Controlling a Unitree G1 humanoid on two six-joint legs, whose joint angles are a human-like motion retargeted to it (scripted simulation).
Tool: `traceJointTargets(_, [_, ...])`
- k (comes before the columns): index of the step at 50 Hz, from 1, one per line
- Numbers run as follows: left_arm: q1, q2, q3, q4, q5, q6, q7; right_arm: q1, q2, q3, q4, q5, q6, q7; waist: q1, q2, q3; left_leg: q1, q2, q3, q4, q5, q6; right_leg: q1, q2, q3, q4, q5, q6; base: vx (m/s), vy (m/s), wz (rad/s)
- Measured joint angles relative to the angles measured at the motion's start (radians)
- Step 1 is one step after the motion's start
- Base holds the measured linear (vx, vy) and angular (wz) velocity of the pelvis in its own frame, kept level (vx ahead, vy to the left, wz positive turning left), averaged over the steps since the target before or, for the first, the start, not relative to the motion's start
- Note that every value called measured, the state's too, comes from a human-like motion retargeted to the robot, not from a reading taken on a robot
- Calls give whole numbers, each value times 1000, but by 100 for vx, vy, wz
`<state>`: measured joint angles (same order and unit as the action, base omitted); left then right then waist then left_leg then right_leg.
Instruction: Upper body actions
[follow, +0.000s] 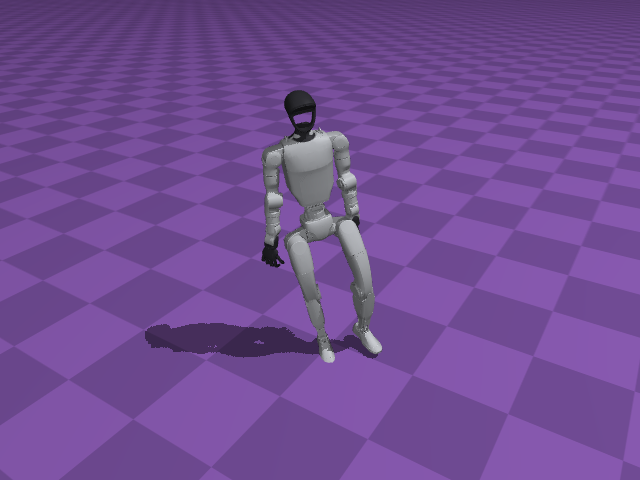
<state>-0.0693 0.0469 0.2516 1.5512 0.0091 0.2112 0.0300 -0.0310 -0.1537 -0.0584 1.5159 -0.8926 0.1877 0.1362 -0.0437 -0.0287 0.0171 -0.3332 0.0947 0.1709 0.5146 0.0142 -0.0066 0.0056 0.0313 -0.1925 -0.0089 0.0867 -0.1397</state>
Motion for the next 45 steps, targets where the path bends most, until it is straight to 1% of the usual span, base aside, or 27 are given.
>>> traceJointTargets(2, [10, -4, 8, -4, -4, -6, -1, 5, -10, -8, 6, 0, 4, -14, 10, 14, 21, -57, -25, -25, -59, 10, -31, 15, 17, -5, 3, -3, -7, 0, -6, -12])
traceJointTargets(5, [19, -4, 12, -4, -4, -5, -5, 9, -24, -11, 16, 15, 5, -24, 59, 30, 71, -138, -25, 10, -197, 2, -45, 53, 46, 10, 4, -7, -25, -1, -5, -42])
traceJointTargets(8, [29, 0, 13, 9, 0, -2, -12, 9, -30, -12, 30, 22, 15, -27, 125, 38, 128, -236, -35, -7, -314, -22, -51, 96, 66, 37, 4, -10, -42, -2, -6, -68])
traceJointTargets(10, [40, 1, 14, 23, -2, -1, -17, 12, -27, -10, 33, 22, 21, -32, 186, 29, 162, -316, -18, -22, -337, -29, -52, 117, 59, 73, 8, -7, -51, 0, -5, -107])
traceJointTargets(15, [66, 0, 34, 53, -4, 1, -34, -6, -8, 25, -1, 11, 13, -19, 322, -10, 293, -429, 73, 18, -323, -36, -37, 163, 27, 184, 41, 0, -81, -7, -6, -134])
traceJointTargets(17, [80, -3, 39, 72, 4, 1, -42, -15, 0, 29, -23, -8, 4, -8, 357, -19, 319, -451, 97, 12, -328, -38, -31, 163, 15, 222, 57, 2, -86, -2, -2, -111])
traceJointTargets(19, [103, -6, 43, 94, 11, 3, -47, -16, 8, 37, -45, -25, -7, 9, 369, -22, 325, -458, 111, -6, -337, -38, -31, 164, 8, 249, 67, 3, -87, 9, 4, -79])
traceJointTargets(23, [132, -9, 54, 130, 21, 12, -57, -18, 24, 54, -86, -25, -26, 44, 341, -18, 311, -427, 124, -1, -340, -41, -37, 158, 10, 267, 75, 4, -87, 6, 3, -28])
traceJointTargets(27, [137, -3, 52, 124, 28, 19, -51, -14, 37, 47, -101, 5, -34, 61, 298, -7, 266, -347, 102, -8, -323, -37, -49, 130, 22, 254, 74, 4, -82, 2, 2, 11])
traceJointTargets(30, [136, 5, 50, 102, 20, 17, -36, -12, 39, 35, -89, 6, -29, 70, 250, -2, 214, -268, 85, -5, -282, -30, -64, 103, 26, 229, 64, 5, -67, 4, 3, 51])
traceJointTargets(33, [121, 16, 52, 84, 2, 12, -4, -3, 36, 16, -68, -11, -22, 60, 172, 1, 156, -184, 69, 9, -196, -3, -72, 77, 21, 187, 51, 6, -46, 4, 6, 90])
traceJointTargets(38, [82, 28, 49, 42, -30, 5, 47, 22, 15, -28, -18, -29, -7, 37, 52, -5, 55, -30, 43, 26, -36, 29, -64, 33, -6, 130, 27, 3, -16, 5, 9, 96])
traceJointTargets(40, [65, 29, 45, 19, -42, 1, 54, 31, 5, -48, 7, -31, 6, 21, 5, -2, 22, 46, 22, 21, -19, 46, -61, 26, -15, 97, 15, -1, -4, 5, 8, 89])
traceJointTargets(41, [66, 28, 40, 7, -42, -6, 56, 48, 6, -53, 11, -28, 12, 12, -6, -6, 0, 106, -1, 32, -74, 86, -66, 20, -20, 91, 12, -3, 2, 5, 10, 70])
traceJointTargets(42, [61, 27, 34, -5, -43, -9, 56, 57, 3, -60, 20, -23, 18, 3, -21, -1, -17, 164, -13, 44, -129, 91, -87, 15, -17, 79, 9, -6, 6, 2, 14, 72])
traceJointTargets(43, [44, 29, 27, -16, -44, -8, 51, 49, -8, -73, 38, -16, 26, -7, -42, 23, -22, 217, -5, 59, -186, 27, -139, 14, 3, 56, 7, -11, 8, 2, 15, 66])
traceJointTargets(44, [33, 26, 21, -26, -42, -9, 49, 48, -17, -84, 52, -10, 32, -14, -50, 43, -31, 258, -7, 91, -264, -29, -144, 11, 20, 49, 7, -16, 10, 3, 19, 41])
traceJointTargets(45, [25, 22, 14, -34, -38, -11, 48, 51, -24, -93, 64, -6, 36, -20, -51, 60, -43, 294, -13, 132, -352, -81, -127, 8, 36, 49, 9, -21, 13, 7, 21, 21])
